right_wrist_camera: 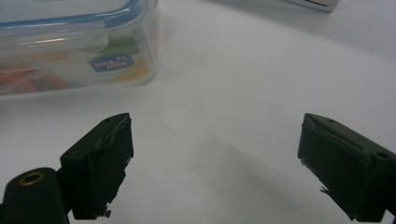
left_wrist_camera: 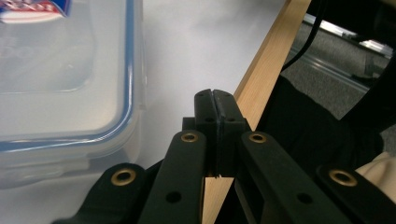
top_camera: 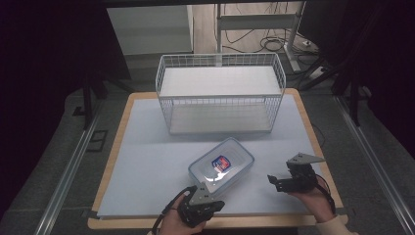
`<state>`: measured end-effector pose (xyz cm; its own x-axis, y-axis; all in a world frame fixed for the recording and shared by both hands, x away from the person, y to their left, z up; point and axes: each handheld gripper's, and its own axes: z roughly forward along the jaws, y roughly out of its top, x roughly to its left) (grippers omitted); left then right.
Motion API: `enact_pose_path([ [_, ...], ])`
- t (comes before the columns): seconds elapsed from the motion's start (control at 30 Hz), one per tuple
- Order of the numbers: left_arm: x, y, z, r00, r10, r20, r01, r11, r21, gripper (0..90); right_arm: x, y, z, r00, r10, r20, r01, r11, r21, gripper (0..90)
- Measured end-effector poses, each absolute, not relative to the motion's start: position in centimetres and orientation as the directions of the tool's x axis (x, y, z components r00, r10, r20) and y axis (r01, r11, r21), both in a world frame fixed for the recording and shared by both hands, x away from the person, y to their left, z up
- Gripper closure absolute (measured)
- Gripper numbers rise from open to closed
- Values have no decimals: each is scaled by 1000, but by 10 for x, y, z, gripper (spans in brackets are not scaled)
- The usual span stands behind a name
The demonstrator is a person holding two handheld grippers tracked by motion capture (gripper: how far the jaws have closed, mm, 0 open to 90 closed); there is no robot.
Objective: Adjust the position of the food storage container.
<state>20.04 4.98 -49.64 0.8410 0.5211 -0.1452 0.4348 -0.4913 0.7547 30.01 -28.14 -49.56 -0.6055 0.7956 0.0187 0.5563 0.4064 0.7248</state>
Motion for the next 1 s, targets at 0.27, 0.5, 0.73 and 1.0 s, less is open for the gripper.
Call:
enact_pose_path([
  [0.27,209,53,-504,815,566,-123,453,-489,746,898,300,-281,-496,-609,792,40,562,396,726,108],
  [0.5,212,56,-505,807,578,-123,457,-480,748,899,300,-282,-496,-608,791,70,575,377,726,108],
  [0.73,214,61,-506,803,582,-132,464,-471,750,899,300,-282,-497,-607,792,64,573,380,726,108],
  [1.0,219,73,-508,780,612,-131,488,-462,741,899,300,-283,-497,-607,791,76,577,373,727,108],
])
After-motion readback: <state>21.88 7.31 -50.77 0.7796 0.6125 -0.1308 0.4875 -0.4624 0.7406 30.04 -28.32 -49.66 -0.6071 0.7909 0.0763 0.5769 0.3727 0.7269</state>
